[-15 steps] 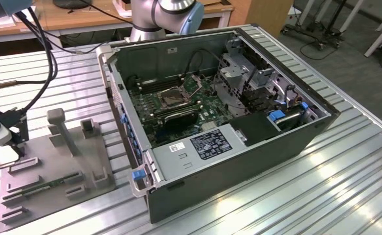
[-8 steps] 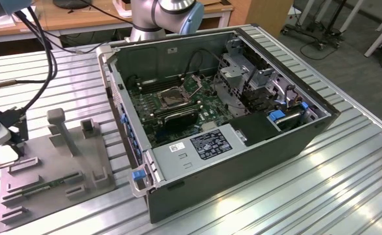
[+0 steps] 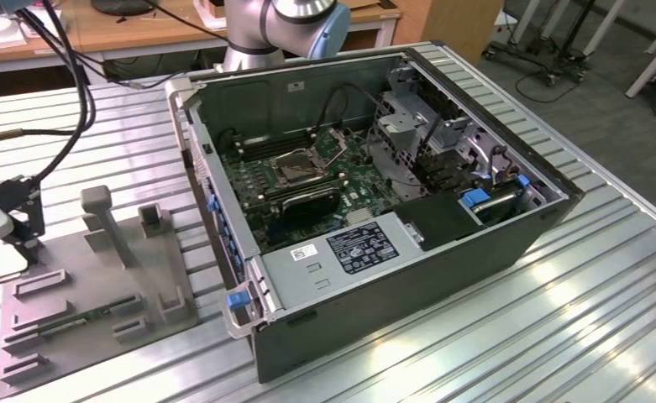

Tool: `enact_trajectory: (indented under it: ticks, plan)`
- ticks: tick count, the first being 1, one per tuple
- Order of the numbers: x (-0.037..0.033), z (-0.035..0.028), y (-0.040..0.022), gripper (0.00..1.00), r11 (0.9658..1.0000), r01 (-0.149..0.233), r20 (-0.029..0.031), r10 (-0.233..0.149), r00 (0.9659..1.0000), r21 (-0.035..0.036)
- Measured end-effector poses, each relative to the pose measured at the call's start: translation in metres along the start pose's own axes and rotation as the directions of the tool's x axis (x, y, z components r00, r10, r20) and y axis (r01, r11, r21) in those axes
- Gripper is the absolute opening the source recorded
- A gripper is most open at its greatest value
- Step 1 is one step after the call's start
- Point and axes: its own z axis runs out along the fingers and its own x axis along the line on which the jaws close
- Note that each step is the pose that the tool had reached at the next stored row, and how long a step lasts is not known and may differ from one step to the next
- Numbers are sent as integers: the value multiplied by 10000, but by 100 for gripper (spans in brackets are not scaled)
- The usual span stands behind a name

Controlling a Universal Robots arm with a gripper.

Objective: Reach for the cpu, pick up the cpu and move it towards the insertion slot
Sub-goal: 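Pick up the cpu and move it towards the insertion slot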

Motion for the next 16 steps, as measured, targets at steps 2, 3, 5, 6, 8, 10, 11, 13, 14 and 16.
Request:
enact_trajectory:
  ticks: [2,3,5,6,8,10,11,13,14,16]
  plan:
    - [0,-28,1,54,10000,0,1,0,10000,-8]
    - [0,-42,2,54,10000,0,1,0,10000,-13]
    - [0,-71,3,54,10000,0,0,0,10000,-21]
    - [-1,-84,4,54,10000,-1,1,1,10000,-24]
    - [-1,-111,5,54,10000,-1,1,1,10000,-34]
    - [-1,-140,6,54,10000,-1,1,1,10000,-42]
    - [-1,-154,6,54,10000,-1,1,1,10000,-45]
    - [-1,-182,7,54,10000,-1,1,1,10000,-48]
    - [-1,-194,8,54,10000,-1,1,1,10000,-49]
    - [-1,-201,8,54,10000,0,4,0,10000,-65]
